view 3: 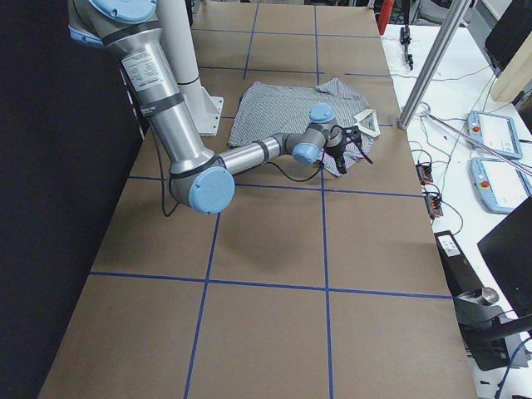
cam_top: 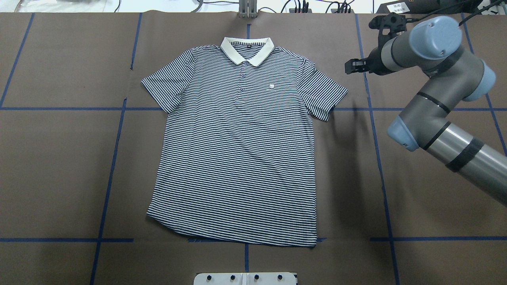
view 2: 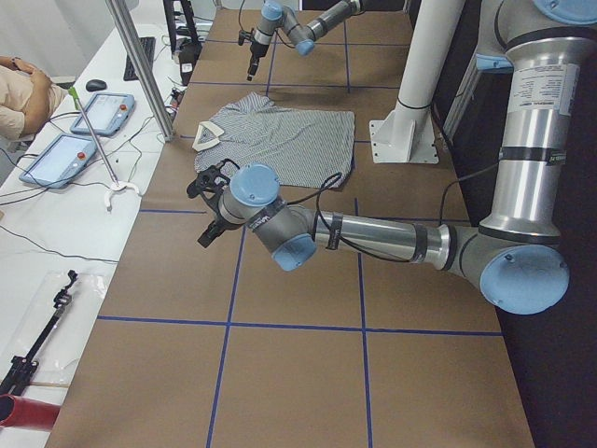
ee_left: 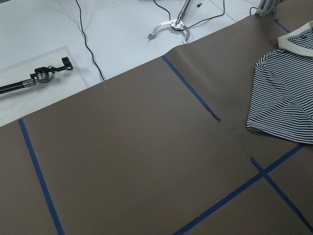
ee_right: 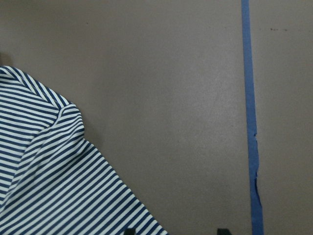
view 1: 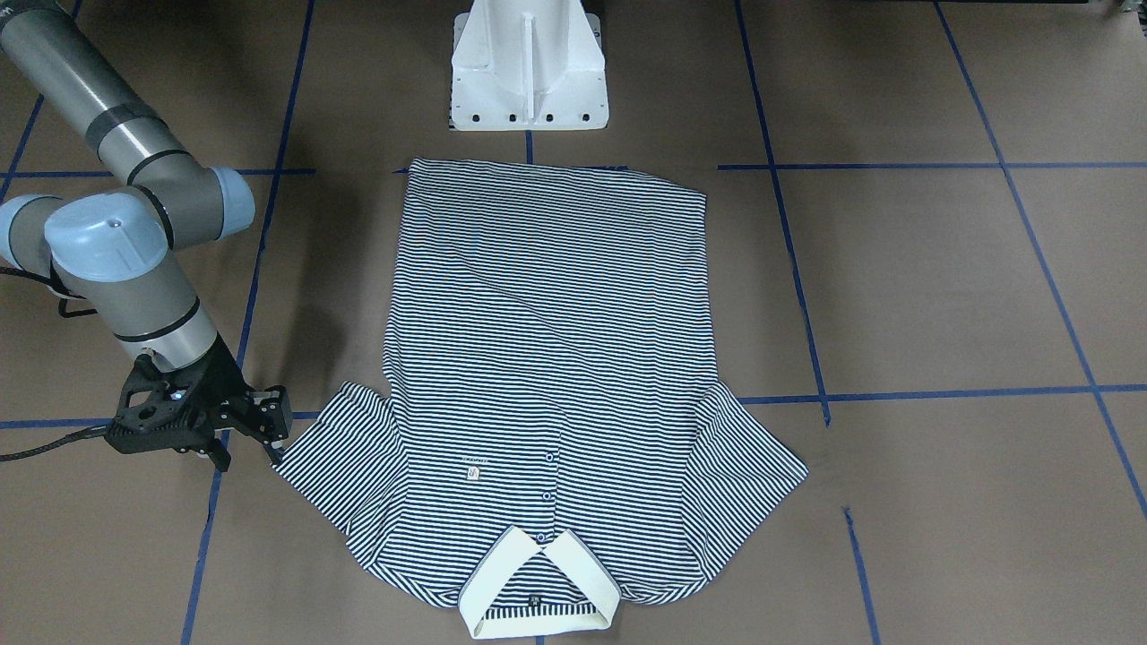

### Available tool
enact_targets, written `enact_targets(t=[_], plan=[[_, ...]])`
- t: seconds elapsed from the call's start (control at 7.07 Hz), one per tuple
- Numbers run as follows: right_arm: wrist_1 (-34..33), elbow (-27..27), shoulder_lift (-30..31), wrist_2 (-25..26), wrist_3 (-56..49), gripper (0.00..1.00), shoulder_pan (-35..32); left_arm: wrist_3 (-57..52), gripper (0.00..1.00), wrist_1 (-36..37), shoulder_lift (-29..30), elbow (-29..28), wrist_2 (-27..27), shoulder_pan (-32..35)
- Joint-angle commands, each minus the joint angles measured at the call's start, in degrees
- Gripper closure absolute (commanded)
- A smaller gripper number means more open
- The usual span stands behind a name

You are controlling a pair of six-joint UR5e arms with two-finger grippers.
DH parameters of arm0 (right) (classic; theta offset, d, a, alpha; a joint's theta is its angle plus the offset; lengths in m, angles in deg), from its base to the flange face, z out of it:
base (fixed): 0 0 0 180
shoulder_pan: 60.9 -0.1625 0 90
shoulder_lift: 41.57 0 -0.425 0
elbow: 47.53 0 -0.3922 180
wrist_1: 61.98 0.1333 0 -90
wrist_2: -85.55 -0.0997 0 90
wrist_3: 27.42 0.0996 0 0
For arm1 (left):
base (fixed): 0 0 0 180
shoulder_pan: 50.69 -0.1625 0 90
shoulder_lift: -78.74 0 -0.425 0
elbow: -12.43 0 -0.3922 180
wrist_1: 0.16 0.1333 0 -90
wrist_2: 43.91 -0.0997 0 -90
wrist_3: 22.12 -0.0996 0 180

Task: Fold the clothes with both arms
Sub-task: 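Move the right gripper toward the sleeve nearest it on the striped polo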

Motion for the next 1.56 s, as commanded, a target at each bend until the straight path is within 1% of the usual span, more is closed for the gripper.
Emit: enact_targets(t=[0.0,0.14,0.71,0.85,0.99,1.13,1.42], plan=[[3.87,3.22,-0.09,1.42,1.75,0.43,1.65,-0.06,0.0,0.08,0.01,-0.02,0.04,-0.02],[3.87,3.75,-0.18,3.69,2.36,0.43,2.79,-0.06,0.0,0.08,0.01,-0.02,0.04,-0.02],[3.87,4.19,-0.27,3.81,2.37,0.45,3.24,-0.06,0.0,0.08,-0.07,-0.02,0.04,0.07],[3.87,4.19,-0.44,3.81,3.76,0.63,3.32,-0.06,0.0,0.0,-0.16,-0.02,0.13,0.07],[3.87,4.19,-0.71,3.98,4.47,0.94,3.5,-0.06,0.0,0.08,-0.16,-0.02,0.13,0.07],[3.87,4.19,-0.8,4.07,4.48,1.0,3.59,-0.06,0.0,0.0,-0.16,-0.02,0.13,0.07],[3.53,3.06,-1.15,4.07,4.65,1.0,3.5,-0.15,0.0,0.0,-0.16,-0.02,0.13,0.07]])
